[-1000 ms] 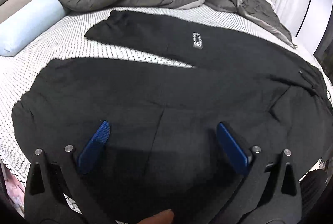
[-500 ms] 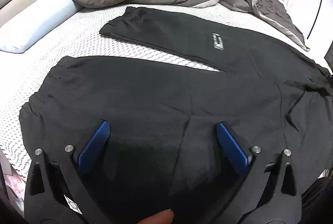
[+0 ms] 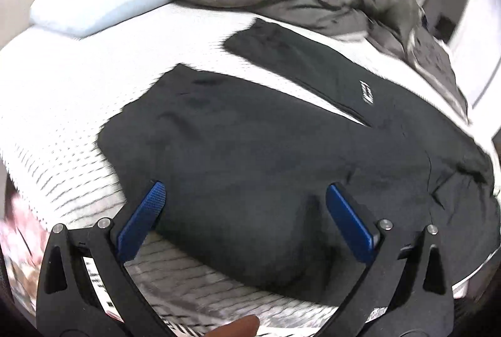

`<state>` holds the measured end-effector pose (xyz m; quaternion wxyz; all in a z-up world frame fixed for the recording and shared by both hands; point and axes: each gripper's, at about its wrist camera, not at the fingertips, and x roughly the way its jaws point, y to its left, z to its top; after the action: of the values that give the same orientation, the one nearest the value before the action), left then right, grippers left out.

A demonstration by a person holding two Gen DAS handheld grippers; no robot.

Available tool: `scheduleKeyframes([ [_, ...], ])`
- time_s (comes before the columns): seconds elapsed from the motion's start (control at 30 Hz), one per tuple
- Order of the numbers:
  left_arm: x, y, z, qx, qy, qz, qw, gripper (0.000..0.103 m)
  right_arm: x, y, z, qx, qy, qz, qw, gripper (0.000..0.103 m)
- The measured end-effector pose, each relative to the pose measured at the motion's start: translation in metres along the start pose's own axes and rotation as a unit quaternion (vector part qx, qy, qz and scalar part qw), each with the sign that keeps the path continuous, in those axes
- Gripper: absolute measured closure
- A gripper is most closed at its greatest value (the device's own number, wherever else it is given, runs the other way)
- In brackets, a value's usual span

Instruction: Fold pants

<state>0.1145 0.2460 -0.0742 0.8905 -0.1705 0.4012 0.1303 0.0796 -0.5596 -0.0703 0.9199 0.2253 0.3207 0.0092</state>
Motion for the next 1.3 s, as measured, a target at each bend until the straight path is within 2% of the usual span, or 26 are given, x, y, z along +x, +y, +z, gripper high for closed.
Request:
scheduleKeyframes([
  [0.13,-0.014,0.027,-0.003,-0.033,0.000,-0.023,0.9992,0.017,-0.026,-0.008,-0.048,0.038,-0.007,0.002,0.999,0.017],
  [0.27,-0.022,0.044,-0.012,-0.058,0.009,-0.041,0.9975,0.022,-0.050,-0.010,-0.083,0.058,-0.019,0.004,0.998,0.017],
  [0.3,-0.019,0.048,-0.012,-0.061,0.014,-0.049,0.9968,0.022,-0.054,-0.012,-0.091,0.070,-0.022,0.007,0.997,0.017],
  [0.43,0.005,0.056,0.001,-0.079,0.021,-0.048,0.9955,0.035,-0.058,-0.012,-0.114,0.083,-0.010,0.022,0.996,0.017],
  [0.5,0.015,0.057,0.013,-0.095,0.009,-0.042,0.9945,0.054,-0.057,-0.010,-0.119,0.089,-0.006,0.030,0.996,0.017],
  [0.57,0.024,0.063,0.025,-0.118,0.000,-0.037,0.9923,0.098,-0.055,-0.005,-0.118,0.092,-0.007,0.043,0.995,0.017],
  [0.6,0.026,0.065,0.029,-0.128,-0.005,-0.034,0.9912,0.102,-0.055,0.000,-0.119,0.091,-0.007,0.047,0.995,0.017],
  [0.67,0.022,0.069,0.033,-0.139,-0.025,-0.043,0.9890,0.102,-0.054,0.004,-0.120,0.091,-0.007,0.057,0.994,0.017],
  [0.73,0.019,0.068,0.036,-0.130,-0.033,-0.045,0.9899,0.102,-0.047,0.010,-0.120,0.091,-0.002,0.062,0.994,0.017],
  [0.8,0.020,0.066,0.038,-0.123,-0.030,-0.041,0.9912,0.102,-0.036,0.014,-0.117,0.090,0.005,0.069,0.994,0.017],
  [0.87,0.022,0.065,0.039,-0.124,-0.026,-0.038,0.9912,0.102,-0.026,0.015,-0.116,0.094,0.010,0.071,0.993,0.022],
  [0.93,0.021,0.064,0.040,-0.129,-0.027,-0.039,0.9906,0.102,-0.014,0.014,-0.112,0.106,0.011,0.073,0.992,0.052],
  [0.97,0.020,0.064,0.040,-0.129,-0.028,-0.040,0.9904,0.102,-0.008,0.014,-0.111,0.114,0.008,0.058,0.992,0.060],
  [1.0,0.018,0.064,0.039,-0.128,-0.029,-0.040,0.9905,0.102,-0.008,0.012,-0.110,0.117,0.005,0.050,0.992,0.078],
  [1.03,0.014,0.063,0.037,-0.125,-0.030,-0.040,0.9909,0.102,-0.011,0.009,-0.111,0.122,-0.003,0.050,0.991,0.089],
  [1.17,0.007,0.062,0.030,-0.105,-0.029,-0.034,0.9935,0.102,-0.034,0.005,-0.119,0.120,-0.023,0.062,0.991,0.090],
  [1.3,0.006,0.060,0.037,-0.107,-0.031,-0.037,0.9931,0.103,-0.045,0.005,-0.115,0.124,-0.043,0.087,0.988,0.090],
])
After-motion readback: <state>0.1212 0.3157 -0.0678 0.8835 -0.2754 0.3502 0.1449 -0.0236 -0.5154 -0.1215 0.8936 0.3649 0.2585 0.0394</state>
